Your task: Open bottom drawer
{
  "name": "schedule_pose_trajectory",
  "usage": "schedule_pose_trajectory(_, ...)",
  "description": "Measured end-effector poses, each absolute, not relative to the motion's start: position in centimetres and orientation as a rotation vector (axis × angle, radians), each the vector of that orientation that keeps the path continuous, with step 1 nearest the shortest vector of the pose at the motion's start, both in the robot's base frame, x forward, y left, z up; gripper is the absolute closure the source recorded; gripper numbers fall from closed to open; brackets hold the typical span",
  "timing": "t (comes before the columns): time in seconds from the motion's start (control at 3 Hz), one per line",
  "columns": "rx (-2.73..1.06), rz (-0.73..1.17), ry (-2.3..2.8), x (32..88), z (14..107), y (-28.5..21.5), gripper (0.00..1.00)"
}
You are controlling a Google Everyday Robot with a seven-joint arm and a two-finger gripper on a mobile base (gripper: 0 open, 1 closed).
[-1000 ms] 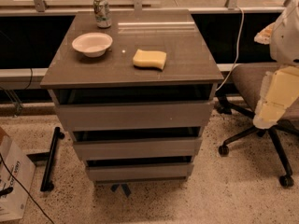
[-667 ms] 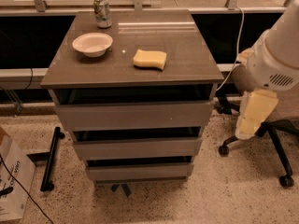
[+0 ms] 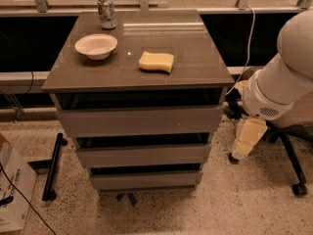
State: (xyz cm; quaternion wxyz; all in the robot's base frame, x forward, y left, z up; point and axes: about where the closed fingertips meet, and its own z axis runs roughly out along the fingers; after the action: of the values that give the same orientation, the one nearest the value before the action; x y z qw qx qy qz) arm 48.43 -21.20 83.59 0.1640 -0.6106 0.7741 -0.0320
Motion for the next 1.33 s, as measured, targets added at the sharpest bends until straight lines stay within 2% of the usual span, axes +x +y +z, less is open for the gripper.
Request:
schedule_pose_trajectory(0.67,-1.766,-0.106,2.2,48.4,83.2,-20.8,0.0)
schedule_pose_trajectory(1.33,-1.803,0.225,2.19,48.1,72.7,-17.1,0.0)
